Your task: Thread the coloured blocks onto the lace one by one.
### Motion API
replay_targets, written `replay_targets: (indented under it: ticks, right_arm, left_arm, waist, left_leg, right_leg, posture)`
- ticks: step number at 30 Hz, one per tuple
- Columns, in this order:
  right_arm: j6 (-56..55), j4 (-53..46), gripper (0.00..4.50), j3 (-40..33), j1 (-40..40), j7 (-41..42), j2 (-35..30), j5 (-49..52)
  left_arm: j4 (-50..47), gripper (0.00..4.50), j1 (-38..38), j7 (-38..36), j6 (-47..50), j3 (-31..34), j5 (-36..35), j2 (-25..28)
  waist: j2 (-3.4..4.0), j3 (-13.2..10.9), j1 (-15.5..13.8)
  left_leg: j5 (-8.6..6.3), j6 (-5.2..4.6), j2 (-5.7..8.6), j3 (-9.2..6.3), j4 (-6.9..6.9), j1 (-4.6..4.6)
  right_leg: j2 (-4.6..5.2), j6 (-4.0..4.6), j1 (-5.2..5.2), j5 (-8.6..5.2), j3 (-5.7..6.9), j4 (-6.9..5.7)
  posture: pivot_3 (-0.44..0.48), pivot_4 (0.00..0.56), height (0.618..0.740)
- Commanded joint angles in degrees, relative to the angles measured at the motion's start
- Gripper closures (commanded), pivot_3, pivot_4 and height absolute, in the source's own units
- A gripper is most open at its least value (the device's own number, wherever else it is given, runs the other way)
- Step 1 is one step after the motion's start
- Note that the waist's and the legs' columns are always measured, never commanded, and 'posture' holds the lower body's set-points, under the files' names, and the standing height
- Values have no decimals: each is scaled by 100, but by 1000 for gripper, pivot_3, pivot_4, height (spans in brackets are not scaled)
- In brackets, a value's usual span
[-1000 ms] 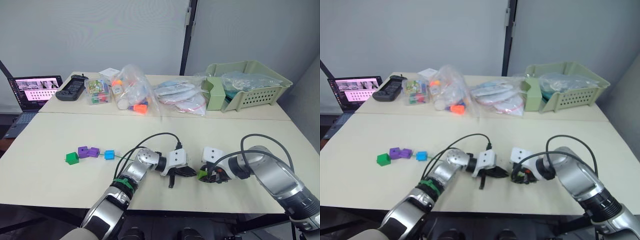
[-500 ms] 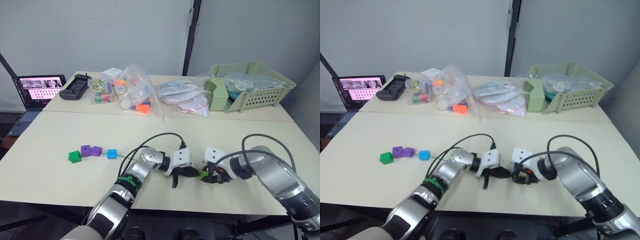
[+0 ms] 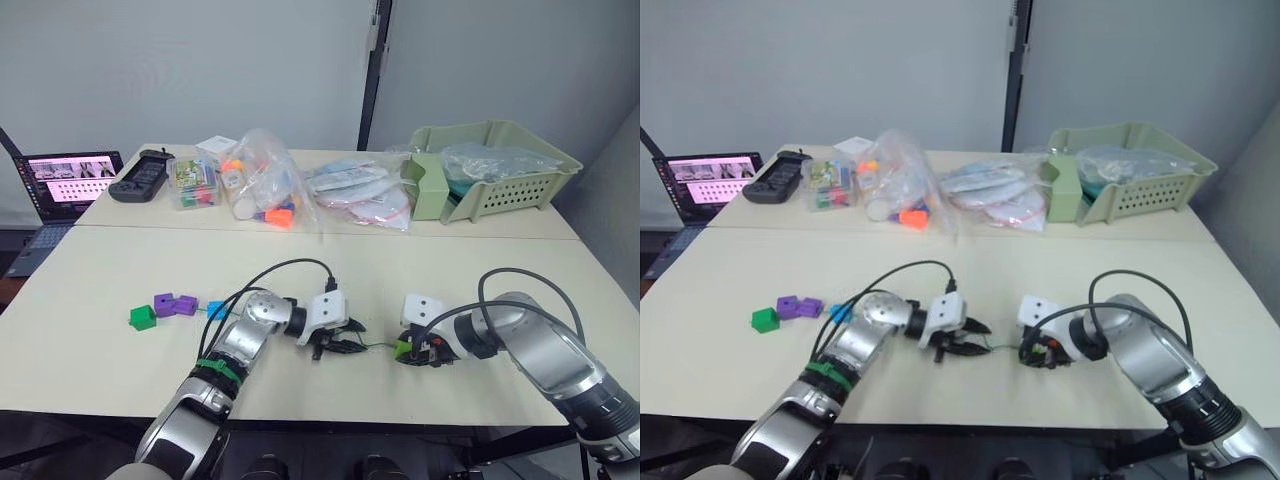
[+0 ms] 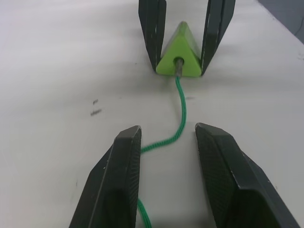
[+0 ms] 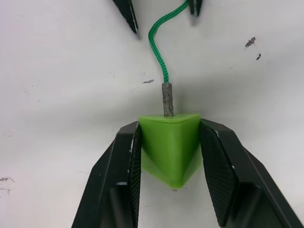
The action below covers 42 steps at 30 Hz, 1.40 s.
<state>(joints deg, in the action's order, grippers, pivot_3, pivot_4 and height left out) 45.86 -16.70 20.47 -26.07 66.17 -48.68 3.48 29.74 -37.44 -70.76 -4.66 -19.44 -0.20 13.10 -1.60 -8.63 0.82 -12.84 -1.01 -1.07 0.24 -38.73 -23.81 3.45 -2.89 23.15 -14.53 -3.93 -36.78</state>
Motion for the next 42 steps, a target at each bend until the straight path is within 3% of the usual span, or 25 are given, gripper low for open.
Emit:
replay_targets:
  ticks: [1, 13, 19, 20, 38, 42]
  right_arm:
    - [17, -101, 3200, 203, 37, 65, 87, 131]
    - [73, -179, 3200, 174, 71, 44, 49, 146]
    - [111, -222, 3200, 153, 98, 29, 23, 151]
    - [119, -226, 3200, 154, 98, 29, 24, 154]
    - [143, -242, 3200, 155, 104, 29, -8, 159]
    - [130, -231, 3200, 151, 113, 20, 1, 159]
  left_arm:
    - [-153, 2576, -49, 45, -75, -44, -57, -81]
    - [101, 2576, -164, 161, -236, -223, 41, -282]
    - [102, 4363, -183, 0, -188, -187, -87, -264]
    - [104, 4500, -184, 4, -179, -174, -108, -292]
    - [568, 4500, -432, 489, -233, -319, 177, -995]
    - [320, 3283, -355, 266, 115, -166, -65, -857]
  waist:
    - [0, 0, 1]
    - [0, 0, 3]
    - [0, 0, 1]
    - [0, 0, 0]
    - [0, 0, -15]
    - [0, 0, -12]
  left_leg:
    - [0, 0, 0, 1, -1, 0]
    - [0, 0, 1, 3, 0, 0]
    - [0, 0, 1, 3, 0, -1]
    - [0, 0, 1, 3, 0, -1]
    - [0, 0, 5, 3, -4, -3]
    - [0, 0, 4, 3, -3, -2]
  right_leg:
    - [0, 0, -1, 0, 0, 0]
    - [0, 0, 0, 0, 0, 0]
    - [0, 0, 1, 0, 0, -1]
    - [0, 0, 1, 0, 0, -1]
    - [3, -1, -3, 0, 0, 3]
    - [2, -1, -1, 0, 0, 2]
  posture:
    - [0, 150, 734]
    - [0, 150, 734]
    - [0, 150, 734]
    - [0, 150, 734]
    - [0, 150, 734]
    - [0, 150, 734]
